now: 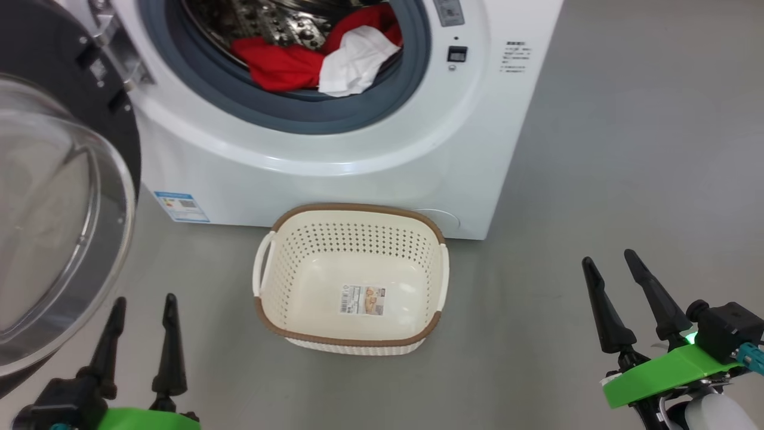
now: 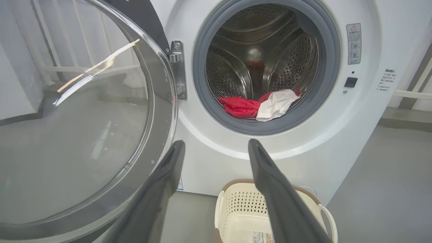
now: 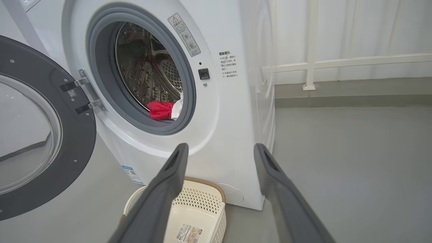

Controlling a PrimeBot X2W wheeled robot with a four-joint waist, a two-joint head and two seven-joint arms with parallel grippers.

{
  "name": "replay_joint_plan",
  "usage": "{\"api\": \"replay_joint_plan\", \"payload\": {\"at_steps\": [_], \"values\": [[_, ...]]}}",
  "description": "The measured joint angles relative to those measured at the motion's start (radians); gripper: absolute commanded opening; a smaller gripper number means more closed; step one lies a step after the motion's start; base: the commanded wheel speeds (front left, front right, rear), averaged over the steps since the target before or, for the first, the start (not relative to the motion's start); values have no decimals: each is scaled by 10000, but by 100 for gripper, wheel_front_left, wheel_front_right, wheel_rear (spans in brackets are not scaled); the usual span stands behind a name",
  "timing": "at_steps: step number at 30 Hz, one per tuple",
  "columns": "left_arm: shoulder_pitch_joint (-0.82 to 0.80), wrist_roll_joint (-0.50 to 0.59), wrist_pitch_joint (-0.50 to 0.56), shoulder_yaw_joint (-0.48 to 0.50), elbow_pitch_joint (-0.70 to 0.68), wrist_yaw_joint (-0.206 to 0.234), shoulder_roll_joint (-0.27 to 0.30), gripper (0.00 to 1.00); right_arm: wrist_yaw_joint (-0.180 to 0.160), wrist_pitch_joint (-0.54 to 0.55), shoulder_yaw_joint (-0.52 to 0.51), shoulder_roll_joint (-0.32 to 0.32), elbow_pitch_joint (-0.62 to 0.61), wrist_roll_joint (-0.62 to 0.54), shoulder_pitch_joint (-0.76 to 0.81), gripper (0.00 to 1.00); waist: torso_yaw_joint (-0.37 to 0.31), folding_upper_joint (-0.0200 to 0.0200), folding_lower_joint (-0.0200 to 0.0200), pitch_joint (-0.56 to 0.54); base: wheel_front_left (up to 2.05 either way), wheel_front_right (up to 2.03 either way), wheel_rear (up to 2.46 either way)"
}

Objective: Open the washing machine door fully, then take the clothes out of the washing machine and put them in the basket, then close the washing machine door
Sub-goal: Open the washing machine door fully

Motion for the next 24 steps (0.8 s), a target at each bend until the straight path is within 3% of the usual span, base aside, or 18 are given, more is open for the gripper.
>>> {"api": "replay_joint_plan", "payload": {"at_steps": [24], "values": [[-1, -589, 0, -1078, -341, 0, 224, 100, 0, 0, -706, 288, -98, 0, 1, 100, -1738, 0, 0, 336, 0, 0, 0]]}}
